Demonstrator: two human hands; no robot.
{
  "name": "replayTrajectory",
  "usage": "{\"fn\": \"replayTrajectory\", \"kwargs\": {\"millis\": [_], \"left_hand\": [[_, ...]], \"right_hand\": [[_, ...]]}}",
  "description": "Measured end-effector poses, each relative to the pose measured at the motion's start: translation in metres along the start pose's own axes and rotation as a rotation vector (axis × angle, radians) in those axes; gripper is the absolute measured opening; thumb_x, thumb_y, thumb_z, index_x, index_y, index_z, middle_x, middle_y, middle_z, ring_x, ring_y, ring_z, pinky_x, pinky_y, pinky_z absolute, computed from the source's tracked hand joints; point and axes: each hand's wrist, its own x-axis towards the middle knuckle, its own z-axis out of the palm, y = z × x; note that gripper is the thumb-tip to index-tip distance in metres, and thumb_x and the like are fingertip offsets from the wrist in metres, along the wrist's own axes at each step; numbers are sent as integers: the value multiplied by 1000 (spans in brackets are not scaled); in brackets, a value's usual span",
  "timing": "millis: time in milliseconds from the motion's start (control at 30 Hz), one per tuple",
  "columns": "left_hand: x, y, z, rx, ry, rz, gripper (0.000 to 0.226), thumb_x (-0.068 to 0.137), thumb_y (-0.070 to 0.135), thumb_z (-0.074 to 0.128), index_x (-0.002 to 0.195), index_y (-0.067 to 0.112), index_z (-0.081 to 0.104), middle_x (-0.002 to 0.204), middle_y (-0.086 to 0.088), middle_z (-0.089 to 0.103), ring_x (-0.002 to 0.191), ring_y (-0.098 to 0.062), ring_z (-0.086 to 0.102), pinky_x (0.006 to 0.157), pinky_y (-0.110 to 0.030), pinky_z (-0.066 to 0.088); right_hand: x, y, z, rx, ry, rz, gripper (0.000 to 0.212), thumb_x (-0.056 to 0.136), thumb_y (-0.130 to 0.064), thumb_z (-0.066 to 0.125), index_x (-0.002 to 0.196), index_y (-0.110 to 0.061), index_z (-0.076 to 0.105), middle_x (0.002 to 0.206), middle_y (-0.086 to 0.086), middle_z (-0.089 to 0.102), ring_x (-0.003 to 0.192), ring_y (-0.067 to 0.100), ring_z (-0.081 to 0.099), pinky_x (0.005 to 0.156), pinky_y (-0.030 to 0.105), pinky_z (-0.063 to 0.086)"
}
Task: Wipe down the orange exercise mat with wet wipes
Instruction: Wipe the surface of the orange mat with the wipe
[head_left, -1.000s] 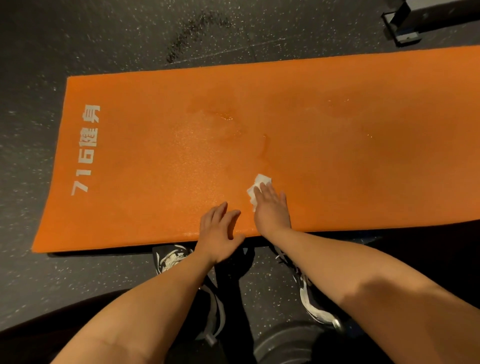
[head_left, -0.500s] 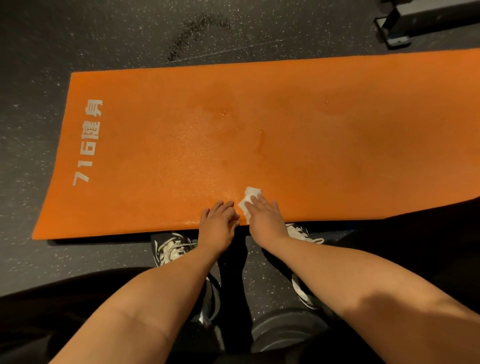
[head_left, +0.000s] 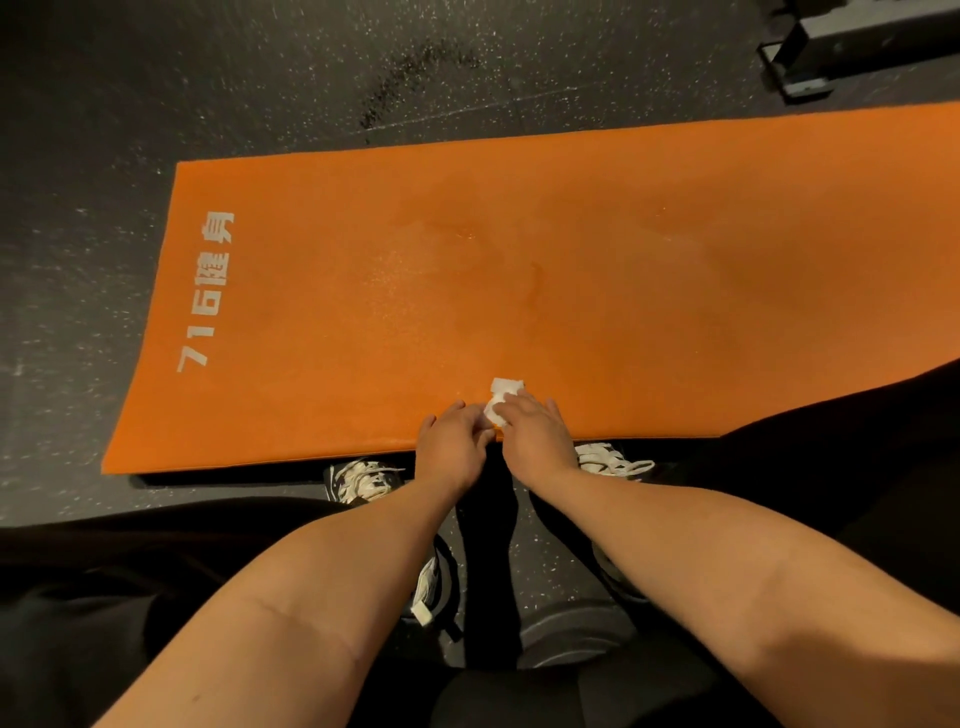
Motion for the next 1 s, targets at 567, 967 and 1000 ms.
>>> {"fn": "replayTrajectory", "kwargs": {"millis": [567, 967, 1000], "left_hand": [[26, 31, -13, 219, -201, -202, 51, 105, 33, 37, 155, 33, 30, 167, 4, 17, 145, -31, 19, 114, -48, 22], [43, 38, -11, 234, -117, -221, 49, 101, 29, 43, 149, 35, 38, 162, 3, 23, 141, -32, 23, 110, -47, 23], [45, 39, -10, 237, -124, -224, 50, 101, 29, 43, 150, 36, 37, 163, 4, 20, 143, -31, 20, 111, -49, 22]], "right_hand": [[48, 7, -26, -205, -178, 87, 61, 105, -19, 40, 161, -25, 18, 170, -1, 3, 156, 19, -7, 124, 54, 1], [68, 18, -36, -143, -140, 123, 62, 103, -14, 37, 161, -25, 19, 170, -2, 3, 156, 19, -8, 125, 51, 0], [69, 20, -37, -134, -115, 164, 62, 103, -14, 37, 161, -24, 19, 170, -1, 3, 156, 19, -8, 125, 51, 1]]}}
